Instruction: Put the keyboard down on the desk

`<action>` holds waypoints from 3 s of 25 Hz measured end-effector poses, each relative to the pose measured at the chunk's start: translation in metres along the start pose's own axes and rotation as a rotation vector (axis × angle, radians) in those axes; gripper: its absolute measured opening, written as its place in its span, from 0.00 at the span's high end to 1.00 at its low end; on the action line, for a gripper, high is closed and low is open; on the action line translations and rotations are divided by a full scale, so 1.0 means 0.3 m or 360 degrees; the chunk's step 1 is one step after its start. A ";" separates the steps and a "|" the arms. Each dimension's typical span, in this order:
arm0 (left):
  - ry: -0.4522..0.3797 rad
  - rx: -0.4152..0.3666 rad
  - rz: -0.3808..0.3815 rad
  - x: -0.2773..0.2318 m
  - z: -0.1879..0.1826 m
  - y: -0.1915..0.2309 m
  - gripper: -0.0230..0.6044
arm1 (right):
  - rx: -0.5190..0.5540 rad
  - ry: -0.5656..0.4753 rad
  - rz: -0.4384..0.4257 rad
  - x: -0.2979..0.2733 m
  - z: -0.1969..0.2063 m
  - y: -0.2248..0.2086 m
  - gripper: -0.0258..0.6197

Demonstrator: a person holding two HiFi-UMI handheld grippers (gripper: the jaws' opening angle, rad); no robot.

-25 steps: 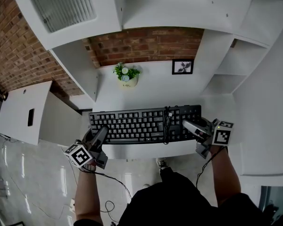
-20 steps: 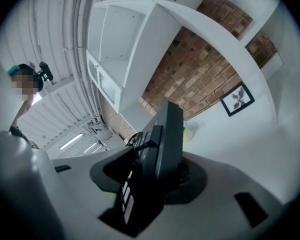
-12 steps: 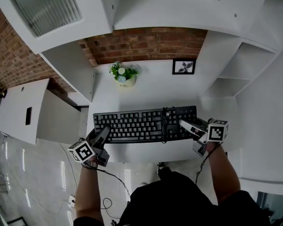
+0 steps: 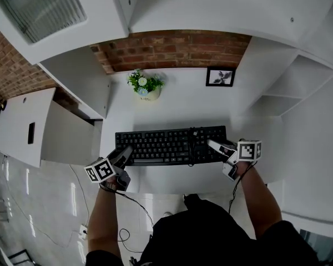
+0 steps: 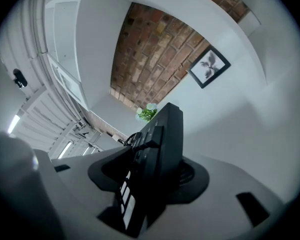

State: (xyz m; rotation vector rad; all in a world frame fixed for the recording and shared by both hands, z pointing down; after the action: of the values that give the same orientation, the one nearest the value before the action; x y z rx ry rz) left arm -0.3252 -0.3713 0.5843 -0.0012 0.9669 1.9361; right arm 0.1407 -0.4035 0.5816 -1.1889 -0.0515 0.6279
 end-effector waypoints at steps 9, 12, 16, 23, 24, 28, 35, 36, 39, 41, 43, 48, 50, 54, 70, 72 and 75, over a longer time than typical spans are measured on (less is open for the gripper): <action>0.0203 0.0084 -0.0175 -0.074 0.062 0.101 0.45 | -0.0148 0.0104 0.0171 -0.086 0.035 -0.145 0.59; 0.0284 0.0047 -0.0226 -0.091 0.077 0.119 0.44 | -0.0128 0.0156 0.0262 -0.098 0.044 -0.171 0.57; 0.0333 0.0021 -0.0290 -0.106 0.082 0.136 0.44 | -0.0097 0.0194 0.0374 -0.117 0.046 -0.186 0.54; 0.0345 -0.0029 -0.0354 -0.113 0.095 0.130 0.43 | -0.0068 0.0231 0.0513 -0.122 0.050 -0.201 0.50; 0.0347 -0.0037 -0.0366 -0.114 0.096 0.129 0.43 | -0.0065 0.0228 0.0527 -0.121 0.050 -0.201 0.50; 0.0384 -0.0199 -0.0472 -0.118 0.096 0.110 0.41 | 0.0001 0.0242 0.0609 -0.122 0.053 -0.190 0.48; 0.0435 -0.0390 -0.0561 -0.119 0.091 0.091 0.41 | 0.0069 0.0266 0.0724 -0.127 0.065 -0.180 0.47; 0.0430 -0.0401 -0.0568 -0.117 0.090 0.089 0.41 | 0.0077 0.0265 0.0741 -0.127 0.066 -0.179 0.47; 0.0398 -0.0423 -0.0590 -0.111 0.084 0.077 0.42 | 0.0102 0.0266 0.0807 -0.126 0.070 -0.176 0.46; 0.0366 -0.0428 -0.0602 -0.107 0.081 0.068 0.42 | 0.0126 0.0264 0.0877 -0.125 0.074 -0.177 0.45; 0.0337 -0.0431 -0.0604 -0.100 0.075 0.060 0.42 | 0.0203 0.0265 0.0999 -0.127 0.078 -0.174 0.44; 0.0250 -0.0459 -0.0588 -0.069 0.054 0.015 0.47 | 0.0510 0.0222 0.1236 -0.139 0.082 -0.121 0.44; 0.0218 -0.0487 -0.0578 -0.054 0.044 -0.007 0.54 | 0.0622 0.0177 0.1292 -0.137 0.082 -0.096 0.44; 0.0156 -0.0540 -0.0535 -0.027 0.022 -0.054 0.61 | 0.0633 0.0087 0.1291 -0.118 0.074 -0.068 0.44; -0.0179 -0.0817 -0.0303 0.176 -0.050 -0.383 0.93 | 0.0849 -0.0417 0.0814 0.008 0.149 0.284 0.93; -0.0198 -0.0845 -0.0282 0.217 -0.039 -0.416 0.93 | 0.0867 -0.0447 0.0755 0.027 0.183 0.347 0.93; -0.0207 -0.0867 -0.0248 0.282 -0.008 -0.460 0.93 | 0.0899 -0.0478 0.0695 0.062 0.239 0.435 0.93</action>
State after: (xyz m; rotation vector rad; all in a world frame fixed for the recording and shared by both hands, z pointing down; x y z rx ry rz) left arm -0.2709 -0.2759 0.4653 -0.2532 0.3231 1.9691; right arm 0.0745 -0.3046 0.4901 -0.5491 0.1294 1.1177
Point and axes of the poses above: the fingertips, and each gripper's own axes: x backward along the fingers, y to its left, z out of its underside, the point moved 9 cm from there along x, backward along the fingers, and after that the axes turned 6 degrees about -x, right-handed, at the moved point
